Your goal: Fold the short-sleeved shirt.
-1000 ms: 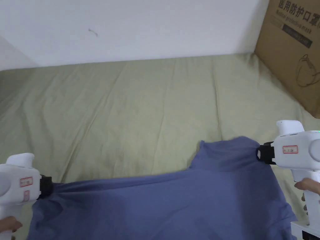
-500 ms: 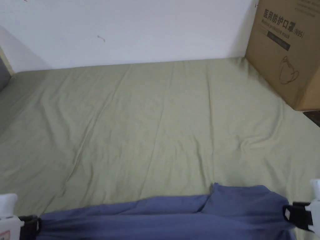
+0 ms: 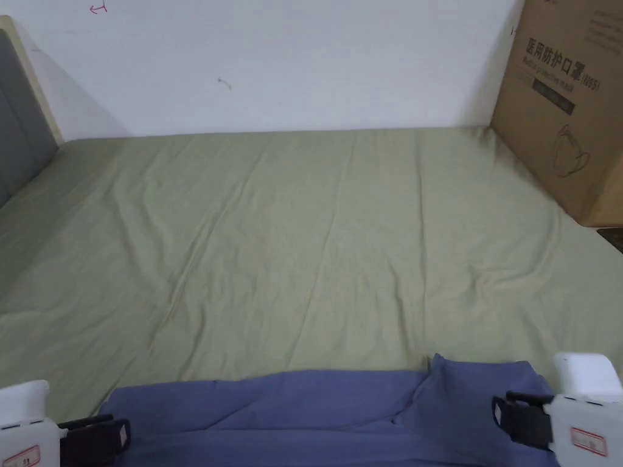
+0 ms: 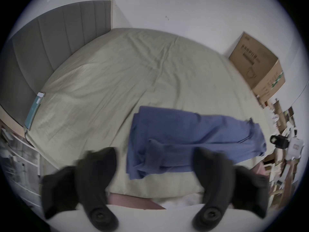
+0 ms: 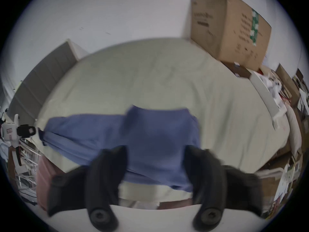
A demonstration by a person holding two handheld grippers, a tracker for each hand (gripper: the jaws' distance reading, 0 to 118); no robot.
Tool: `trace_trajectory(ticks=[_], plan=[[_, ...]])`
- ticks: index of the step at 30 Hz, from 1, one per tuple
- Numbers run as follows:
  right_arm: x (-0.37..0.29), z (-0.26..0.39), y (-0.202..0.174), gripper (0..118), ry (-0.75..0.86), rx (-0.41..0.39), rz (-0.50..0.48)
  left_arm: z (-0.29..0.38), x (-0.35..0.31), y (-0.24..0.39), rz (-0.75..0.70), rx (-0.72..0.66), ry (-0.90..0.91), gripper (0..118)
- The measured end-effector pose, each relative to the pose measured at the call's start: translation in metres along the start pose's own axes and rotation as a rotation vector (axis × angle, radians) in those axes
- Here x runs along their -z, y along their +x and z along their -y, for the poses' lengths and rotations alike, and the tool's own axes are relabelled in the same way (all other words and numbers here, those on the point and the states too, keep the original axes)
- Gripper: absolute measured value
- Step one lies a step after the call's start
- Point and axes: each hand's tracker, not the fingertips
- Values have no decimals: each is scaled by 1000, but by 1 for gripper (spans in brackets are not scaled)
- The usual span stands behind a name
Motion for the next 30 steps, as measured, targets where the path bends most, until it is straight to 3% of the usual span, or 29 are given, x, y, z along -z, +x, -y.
trace_trajectory(ticks=[1, 2, 5, 8, 12, 15, 20, 23, 24, 25, 26, 27, 28, 30], plan=[[3, -3, -14, 13, 13, -13, -2, -1, -1, 1, 17, -22, 8, 26], [12, -3, -18, 2, 20, -22, 7, 0, 1, 1, 12, -14, -4, 1], [26, -2, -54, 1, 18, -43, -65, 8, 4, 6, 5, -1, -15, 0], [38, 3, -82, 1, -16, -41, -168, 16, 4, -7, 42, -103, -3, 2], [50, 14, -108, 1, -53, -117, -173, 19, 9, -43, 101, -300, -8, 75], [53, 17, -117, 1, -111, -87, -236, 26, 28, -63, 167, -417, -45, 113], [48, 18, -132, 1, -113, -160, -236, 37, 64, -70, 235, -537, -153, 113], [49, 17, -136, 1, -116, -181, -227, 40, 76, -71, 228, -538, -146, 114], [50, 17, -136, 1, -120, -179, -228, 37, 78, -79, 236, -610, -130, 110], [49, 17, -136, 1, -122, -174, -230, 36, 71, -85, 211, -661, -108, 95], [49, 16, -136, 1, -123, -167, -234, 35, 66, -90, 159, -648, -91, 59], [49, 16, -134, 1, -122, -160, -242, 37, 67, -96, 148, -626, -85, 9], [49, 16, -133, 1, -121, -156, -246, 37, 66, -95, 230, -685, -103, 8], [50, 17, -128, 1, -127, -153, -237, 36, 61, -90, 222, -692, -105, 8]])
